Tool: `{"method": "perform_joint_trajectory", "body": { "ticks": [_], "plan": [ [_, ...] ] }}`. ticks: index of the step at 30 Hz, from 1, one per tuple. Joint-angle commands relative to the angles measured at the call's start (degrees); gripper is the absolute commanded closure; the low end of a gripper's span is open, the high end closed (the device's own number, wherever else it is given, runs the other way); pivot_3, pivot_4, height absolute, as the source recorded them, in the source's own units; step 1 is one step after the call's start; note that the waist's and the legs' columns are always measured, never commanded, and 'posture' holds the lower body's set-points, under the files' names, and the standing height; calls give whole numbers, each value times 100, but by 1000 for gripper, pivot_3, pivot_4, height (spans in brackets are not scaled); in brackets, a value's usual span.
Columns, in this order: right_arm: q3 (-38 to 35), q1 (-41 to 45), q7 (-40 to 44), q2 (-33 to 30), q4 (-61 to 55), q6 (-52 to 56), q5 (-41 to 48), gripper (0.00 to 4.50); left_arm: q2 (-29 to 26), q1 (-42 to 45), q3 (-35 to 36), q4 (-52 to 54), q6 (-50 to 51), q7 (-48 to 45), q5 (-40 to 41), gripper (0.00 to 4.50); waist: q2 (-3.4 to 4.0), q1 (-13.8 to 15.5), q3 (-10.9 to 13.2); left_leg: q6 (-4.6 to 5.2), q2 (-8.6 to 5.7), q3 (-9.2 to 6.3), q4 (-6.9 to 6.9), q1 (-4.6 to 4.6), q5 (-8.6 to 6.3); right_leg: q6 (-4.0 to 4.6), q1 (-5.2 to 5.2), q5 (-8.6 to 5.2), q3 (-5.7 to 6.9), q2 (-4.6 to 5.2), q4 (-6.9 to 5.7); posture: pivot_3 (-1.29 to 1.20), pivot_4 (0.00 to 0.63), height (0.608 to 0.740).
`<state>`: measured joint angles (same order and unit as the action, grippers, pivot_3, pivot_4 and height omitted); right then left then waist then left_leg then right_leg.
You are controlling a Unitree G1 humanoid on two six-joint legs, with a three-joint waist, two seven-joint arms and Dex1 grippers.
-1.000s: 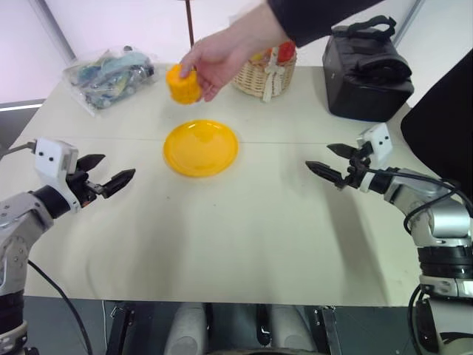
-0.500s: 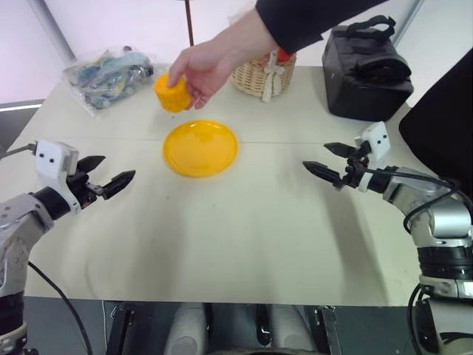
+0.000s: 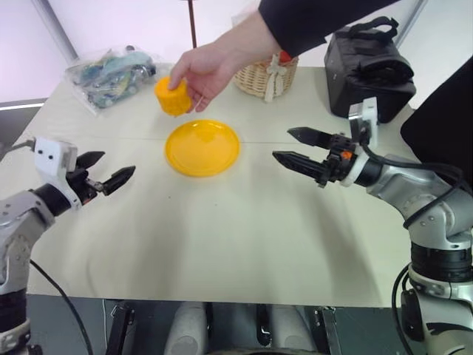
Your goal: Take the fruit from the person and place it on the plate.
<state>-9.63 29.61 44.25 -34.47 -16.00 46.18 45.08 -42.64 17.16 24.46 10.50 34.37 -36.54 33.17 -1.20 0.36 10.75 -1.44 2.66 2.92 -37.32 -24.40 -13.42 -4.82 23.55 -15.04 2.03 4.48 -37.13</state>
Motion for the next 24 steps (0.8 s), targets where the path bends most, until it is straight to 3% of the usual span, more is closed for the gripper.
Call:
{"method": "perform_joint_trajectory", "body": {
  "ticks": [1,7,20,24],
  "plan": [
    [30,132,8,-5,42,-161,-84,0,162,917,-301,-188,-362,5,3,39,0,30,0,0,-2,2,-2,0,0,-1,0,1,0,0,1,0,150,740],
    [111,137,-32,43,49,-235,-174,0,674,2088,-1050,-1288,-1078,-160,-506,39,0,22,0,2,-5,6,0,0,-1,-3,1,1,-2,-4,2,0,150,740],
    [-15,-140,-390,11,-315,-170,-115,0,1445,3006,-1511,-2639,-2092,-454,-992,39,0,24,0,2,-4,6,-2,-3,-1,-4,2,1,-2,-5,1,0,150,740],
    [-40,-188,-453,-9,-356,-167,-101,0,1520,3044,-1501,-2694,-2141,-539,-1013,1735,0,22,0,2,-3,5,-2,-2,-1,-4,2,1,-2,-5,0,0,150,740]
  ]
}}
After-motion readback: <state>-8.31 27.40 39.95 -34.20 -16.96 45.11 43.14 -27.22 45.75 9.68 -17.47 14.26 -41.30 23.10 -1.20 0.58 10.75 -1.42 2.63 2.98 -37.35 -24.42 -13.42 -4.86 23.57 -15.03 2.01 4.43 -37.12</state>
